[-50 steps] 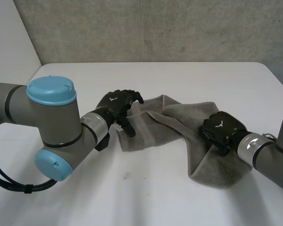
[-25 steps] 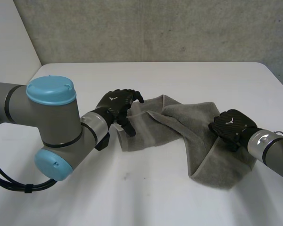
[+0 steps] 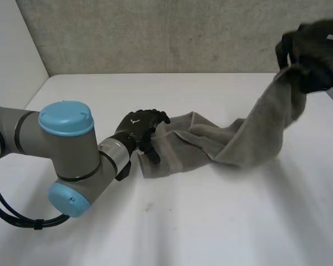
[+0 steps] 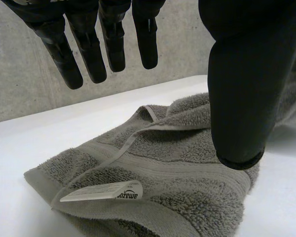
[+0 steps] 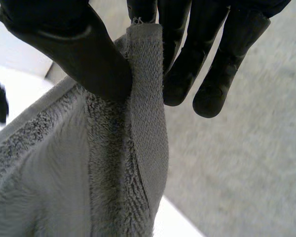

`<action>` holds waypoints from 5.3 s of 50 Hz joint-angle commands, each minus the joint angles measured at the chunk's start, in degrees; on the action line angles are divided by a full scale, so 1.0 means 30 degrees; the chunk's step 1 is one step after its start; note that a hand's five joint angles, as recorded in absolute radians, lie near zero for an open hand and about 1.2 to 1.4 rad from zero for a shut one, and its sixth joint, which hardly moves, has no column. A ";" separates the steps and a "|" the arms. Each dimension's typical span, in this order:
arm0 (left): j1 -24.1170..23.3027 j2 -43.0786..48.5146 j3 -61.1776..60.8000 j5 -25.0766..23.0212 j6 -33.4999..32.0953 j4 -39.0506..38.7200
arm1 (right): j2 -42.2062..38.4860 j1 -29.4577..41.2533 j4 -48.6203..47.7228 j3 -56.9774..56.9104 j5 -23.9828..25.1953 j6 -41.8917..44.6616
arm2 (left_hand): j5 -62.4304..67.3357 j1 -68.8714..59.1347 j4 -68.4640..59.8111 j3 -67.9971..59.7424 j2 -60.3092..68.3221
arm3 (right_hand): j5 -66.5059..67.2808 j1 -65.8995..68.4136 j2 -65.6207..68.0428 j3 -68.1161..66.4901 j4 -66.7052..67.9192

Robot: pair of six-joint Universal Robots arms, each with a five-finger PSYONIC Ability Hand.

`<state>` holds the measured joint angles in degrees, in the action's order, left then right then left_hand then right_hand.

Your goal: Fold the towel.

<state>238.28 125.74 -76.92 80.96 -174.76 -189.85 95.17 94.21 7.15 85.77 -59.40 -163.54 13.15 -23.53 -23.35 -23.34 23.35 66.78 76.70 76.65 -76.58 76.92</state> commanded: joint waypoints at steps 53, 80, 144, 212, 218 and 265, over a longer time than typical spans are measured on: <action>-0.1878 0.1064 -0.1341 -0.1821 0.1739 -0.2195 | 0.6919 -0.0202 0.7140 -0.4832 0.2691 -0.0303 | 0.2081 -0.1954 -0.2015 -0.2016 0.2015 | 0.1075 0.1101 0.1118 -0.1141 0.1027; 0.2368 -0.4527 0.2958 0.3713 0.2236 -0.5586 | 0.2235 -0.1492 -0.5819 -0.2660 0.1086 -0.1089 | 1.8951 -1.8823 -1.8884 -1.8886 1.8884 | 0.1075 0.1101 0.1118 -0.1141 0.1027; 0.1841 -0.1847 0.0083 -0.0967 -0.3527 0.0935 | -0.5385 -0.3454 -0.4111 0.7592 0.0610 0.5674 | 0.1744 -0.1617 -0.1678 -0.1679 0.1678 | 0.1075 0.1101 0.1118 -0.1141 0.1027; 0.3718 0.6279 0.9909 -0.3139 -1.2586 0.8321 | -0.5854 -0.3308 -0.4170 0.8267 0.0376 0.7519 | 0.3818 -0.3690 -0.3751 -0.3753 0.3751 | 0.1075 0.1101 0.1118 -0.1141 0.1027; 0.3718 0.6337 0.9997 -0.3110 -1.3085 0.8528 | -0.5884 -0.3337 -0.4170 0.8296 0.0376 0.7667 | 0.4716 -0.4589 -0.4650 -0.4651 0.4650 | 0.1075 0.1101 0.1118 -0.1141 0.1027; 0.3718 0.6659 0.9968 -0.3080 -1.3642 0.8821 | -0.6118 -0.3308 -0.4140 0.8267 0.0318 0.8077 | 1.0099 -0.9972 -1.0033 -1.0034 1.0033 | 0.1075 0.1101 0.1118 -0.1141 0.1027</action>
<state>249.43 145.69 -46.76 71.64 -215.35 -163.45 77.00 84.25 -5.31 110.56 -58.36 -139.80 28.44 -39.09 -38.54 -38.55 39.13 66.95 76.96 76.66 -76.75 77.10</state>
